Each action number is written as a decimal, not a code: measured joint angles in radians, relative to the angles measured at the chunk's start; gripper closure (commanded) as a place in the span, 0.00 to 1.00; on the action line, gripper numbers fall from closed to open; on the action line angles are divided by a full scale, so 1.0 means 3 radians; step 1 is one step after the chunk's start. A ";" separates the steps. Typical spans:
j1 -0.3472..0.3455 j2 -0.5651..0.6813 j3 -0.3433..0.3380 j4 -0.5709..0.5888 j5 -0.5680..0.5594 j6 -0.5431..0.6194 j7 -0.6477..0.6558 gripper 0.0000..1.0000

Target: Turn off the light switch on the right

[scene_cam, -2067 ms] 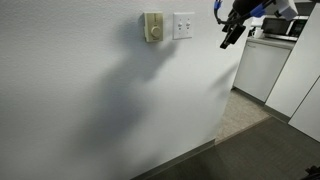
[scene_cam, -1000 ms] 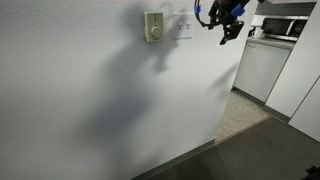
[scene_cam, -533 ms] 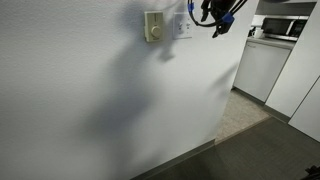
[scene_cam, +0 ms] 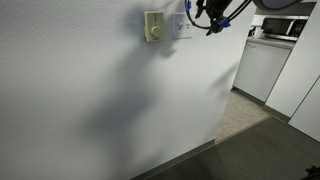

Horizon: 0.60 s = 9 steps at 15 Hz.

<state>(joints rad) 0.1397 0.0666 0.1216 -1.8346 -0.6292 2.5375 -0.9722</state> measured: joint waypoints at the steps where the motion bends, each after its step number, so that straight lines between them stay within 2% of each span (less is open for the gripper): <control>1: -0.0012 0.0014 -0.0016 -0.0005 0.0001 0.0081 -0.0043 0.00; 5: -0.0079 0.0037 -0.0054 -0.0007 0.0100 0.0285 -0.0274 0.00; 9: -0.0119 0.0093 -0.0065 -0.0005 0.0376 0.0440 -0.0564 0.00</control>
<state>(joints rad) 0.1040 0.0945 0.1021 -1.8361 -0.5163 2.6695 -1.1415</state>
